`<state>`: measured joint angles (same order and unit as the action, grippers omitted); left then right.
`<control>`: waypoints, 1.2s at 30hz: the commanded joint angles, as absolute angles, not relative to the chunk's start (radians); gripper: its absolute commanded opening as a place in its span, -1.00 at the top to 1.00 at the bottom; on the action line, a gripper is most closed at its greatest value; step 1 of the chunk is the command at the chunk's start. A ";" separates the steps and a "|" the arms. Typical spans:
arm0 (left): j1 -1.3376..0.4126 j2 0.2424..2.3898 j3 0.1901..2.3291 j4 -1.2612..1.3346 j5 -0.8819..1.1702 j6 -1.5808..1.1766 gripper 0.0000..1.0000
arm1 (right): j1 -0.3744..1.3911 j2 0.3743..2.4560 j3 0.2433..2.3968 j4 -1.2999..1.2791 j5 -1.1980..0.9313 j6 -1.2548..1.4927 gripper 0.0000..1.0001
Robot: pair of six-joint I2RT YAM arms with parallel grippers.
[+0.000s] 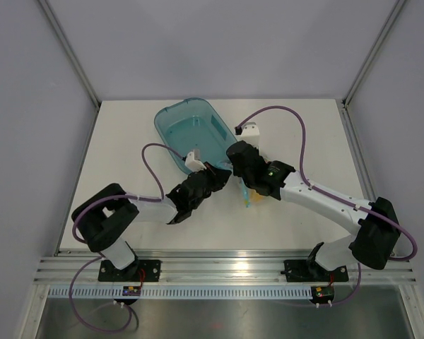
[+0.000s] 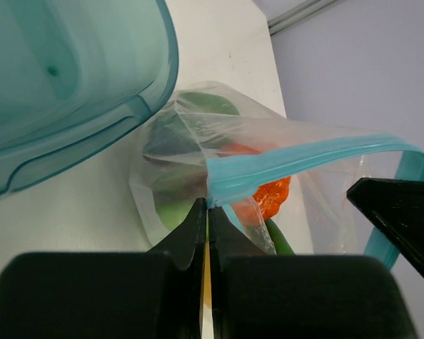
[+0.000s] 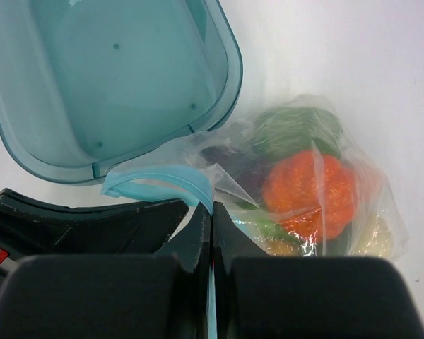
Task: Open the zip-top bag and remove the fake food
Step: Open the zipper of the food storage bag at the center of the board.
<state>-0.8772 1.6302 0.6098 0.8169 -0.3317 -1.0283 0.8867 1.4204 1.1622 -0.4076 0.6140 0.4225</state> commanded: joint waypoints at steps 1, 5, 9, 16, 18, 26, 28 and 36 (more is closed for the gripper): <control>-0.879 1.568 0.643 0.679 -0.387 -1.057 1.00 | 0.893 1.407 1.170 -0.368 0.667 0.411 1.00; -0.879 1.522 0.664 0.525 -0.405 -1.095 1.00 | 0.893 1.422 1.177 -0.373 0.693 0.402 1.00; -0.879 1.479 0.667 0.433 -0.417 -1.129 1.00 | 0.893 1.450 1.184 -0.379 0.718 0.390 1.00; -0.879 1.404 0.729 0.189 -0.403 -1.149 1.00 | 0.894 1.482 1.203 -0.388 0.735 0.379 1.00; -0.879 1.393 0.753 0.103 -0.408 -1.164 1.00 | 0.893 1.488 1.206 -0.388 0.741 0.374 1.00; -0.864 1.309 0.755 -0.043 -0.459 -1.198 0.88 | 0.893 1.496 1.206 -0.383 0.761 0.364 1.00; -0.864 1.301 0.732 -0.023 -0.450 -1.206 0.43 | 0.893 1.496 1.204 -0.379 0.758 0.364 1.00; -0.864 1.350 0.663 0.210 -0.361 -1.192 -0.57 | 0.894 1.470 1.184 -0.351 0.732 0.364 1.00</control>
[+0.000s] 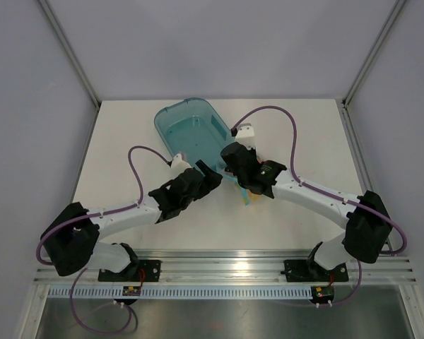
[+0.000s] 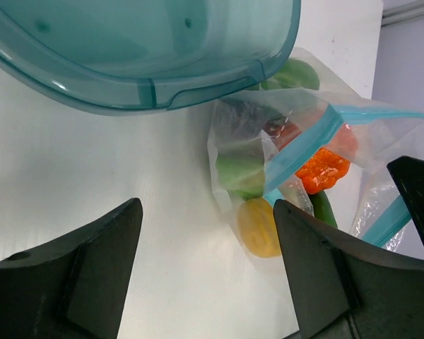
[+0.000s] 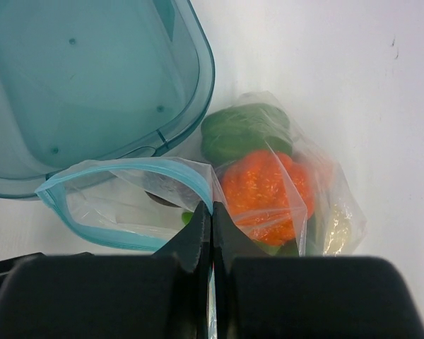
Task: Open the zip-top bag and remove the fake food
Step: Open the zipper of the food storage bag at the center of the board.
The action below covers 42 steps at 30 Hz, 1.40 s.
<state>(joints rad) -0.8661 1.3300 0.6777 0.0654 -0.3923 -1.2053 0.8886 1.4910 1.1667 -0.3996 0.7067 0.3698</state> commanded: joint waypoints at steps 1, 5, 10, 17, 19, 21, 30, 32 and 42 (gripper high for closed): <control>-0.864 1.356 0.651 0.236 -0.357 -1.187 -0.58 | 0.893 1.468 1.183 -0.351 0.727 0.365 1.00; -0.865 1.377 0.598 0.392 -0.356 -1.166 -0.62 | 0.893 1.462 1.177 -0.341 0.712 0.365 1.00; -0.870 1.420 0.591 0.520 -0.336 -1.146 -0.64 | 0.893 1.465 1.177 -0.337 0.707 0.368 1.00; -0.879 1.505 0.660 0.534 -0.339 -1.117 -0.59 | 0.893 1.465 1.175 -0.334 0.692 0.373 1.00; -0.881 1.532 0.684 0.532 -0.330 -1.114 -0.54 | 0.893 1.465 1.173 -0.333 0.689 0.376 1.00; -0.881 1.555 0.696 0.520 -0.328 -1.111 -0.44 | 0.893 1.462 1.173 -0.330 0.681 0.374 1.00; -0.879 1.528 0.726 0.417 -0.334 -1.112 0.63 | 0.893 1.485 1.181 -0.330 0.693 0.368 1.00; -0.879 1.517 0.726 0.388 -0.342 -1.117 0.82 | 0.893 1.491 1.180 -0.327 0.702 0.367 1.00; -0.877 1.456 0.745 0.210 -0.270 -1.170 1.00 | 0.893 1.511 1.186 -0.319 0.733 0.341 1.00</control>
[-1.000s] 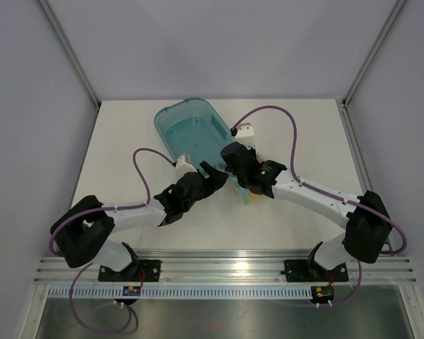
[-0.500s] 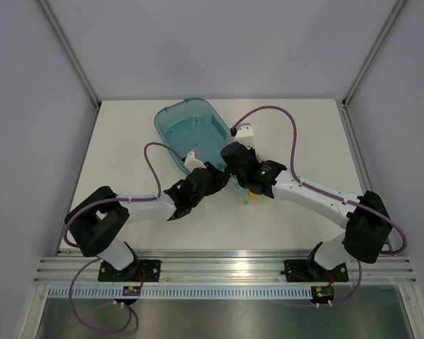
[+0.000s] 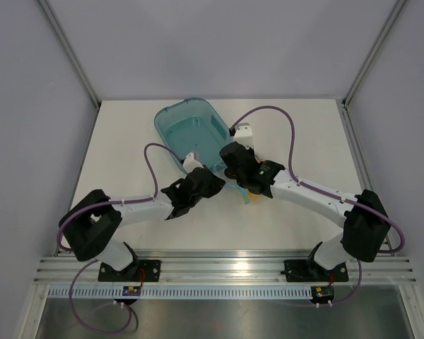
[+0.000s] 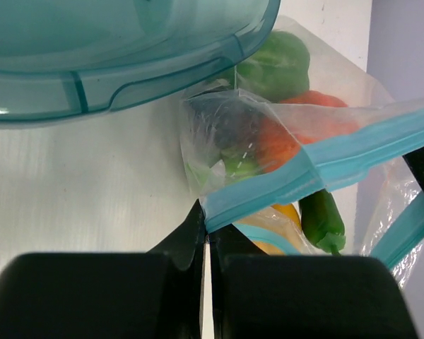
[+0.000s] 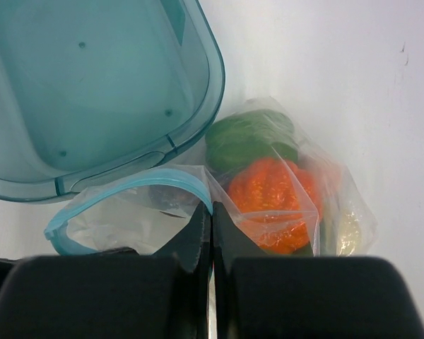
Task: Open the zip-top bag and remove the fake food
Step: Open the zipper of the food storage bag at the center of the board.
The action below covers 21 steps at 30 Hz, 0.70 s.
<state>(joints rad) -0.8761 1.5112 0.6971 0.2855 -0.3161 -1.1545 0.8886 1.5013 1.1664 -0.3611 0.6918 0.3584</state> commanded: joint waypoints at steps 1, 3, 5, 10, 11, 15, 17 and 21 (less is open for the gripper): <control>-0.877 1.451 0.768 0.181 -0.262 -1.172 1.00 | 0.894 1.514 1.186 -0.321 0.747 0.334 1.00; -0.877 1.436 0.790 0.105 -0.239 -1.180 1.00 | 0.894 1.514 1.183 -0.316 0.761 0.327 1.00; -0.877 1.431 0.808 0.054 -0.227 -1.180 1.00 | 0.893 1.514 1.180 -0.310 0.785 0.311 1.00; -0.862 1.436 0.815 0.023 -0.154 -1.198 1.00 | 0.894 1.545 1.178 -0.288 0.844 0.281 1.00; -0.859 1.437 0.816 0.023 -0.137 -1.203 1.00 | 0.893 1.549 1.184 -0.291 0.853 0.278 1.00; -0.844 1.443 0.822 0.005 -0.069 -1.210 1.00 | 0.893 1.580 1.196 -0.293 0.887 0.270 1.00; -0.833 1.440 0.824 0.003 -0.055 -1.215 1.00 | 0.893 1.588 1.203 -0.291 0.896 0.265 1.00; -0.810 1.427 0.828 -0.046 -0.028 -1.216 1.00 | 0.893 1.586 1.192 -0.265 0.916 0.249 1.00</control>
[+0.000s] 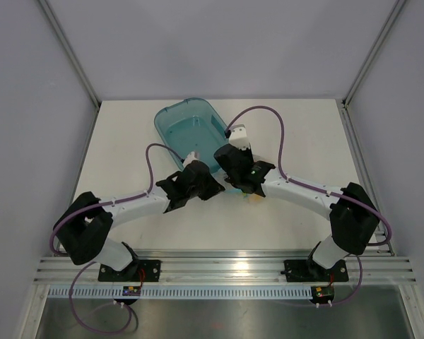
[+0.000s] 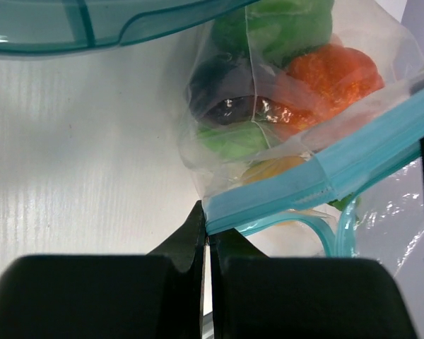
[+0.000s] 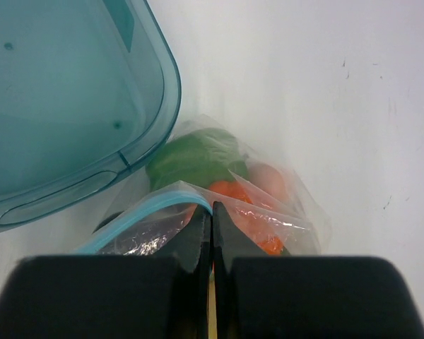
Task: Open the zip-top bag and remove the fake food
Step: Open the zipper of the food storage bag at the center of the board.
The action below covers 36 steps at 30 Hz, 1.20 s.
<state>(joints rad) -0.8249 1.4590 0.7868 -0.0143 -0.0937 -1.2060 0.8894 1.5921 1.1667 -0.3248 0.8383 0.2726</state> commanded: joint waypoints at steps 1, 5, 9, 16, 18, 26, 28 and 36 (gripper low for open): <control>-0.801 1.424 0.827 -0.048 -0.023 -1.215 1.00 | 0.894 1.583 1.189 -0.259 0.926 0.241 1.00; -0.779 1.413 0.827 -0.070 -0.006 -1.212 1.00 | 0.893 1.574 1.172 -0.227 0.942 0.213 1.00; -0.759 1.408 0.842 -0.110 0.023 -1.193 1.00 | 0.891 1.551 1.164 -0.215 0.920 0.181 1.00; -0.733 1.424 0.963 -0.306 0.040 -1.080 1.00 | 0.893 1.552 1.166 -0.210 0.971 0.092 1.00; -0.732 1.428 1.011 -0.334 0.060 -1.051 1.00 | 0.894 1.549 1.169 -0.224 0.966 0.104 1.00; -0.732 1.370 0.944 -0.266 0.081 -1.058 -0.11 | 0.893 1.523 1.141 -0.199 0.946 0.126 1.00; -0.732 1.362 0.896 -0.207 0.089 -1.095 -0.12 | 0.893 1.513 1.134 -0.187 0.928 0.136 1.00; -0.752 1.351 0.720 0.121 0.036 -1.230 -0.01 | 0.894 1.465 1.095 -0.141 0.887 0.163 1.00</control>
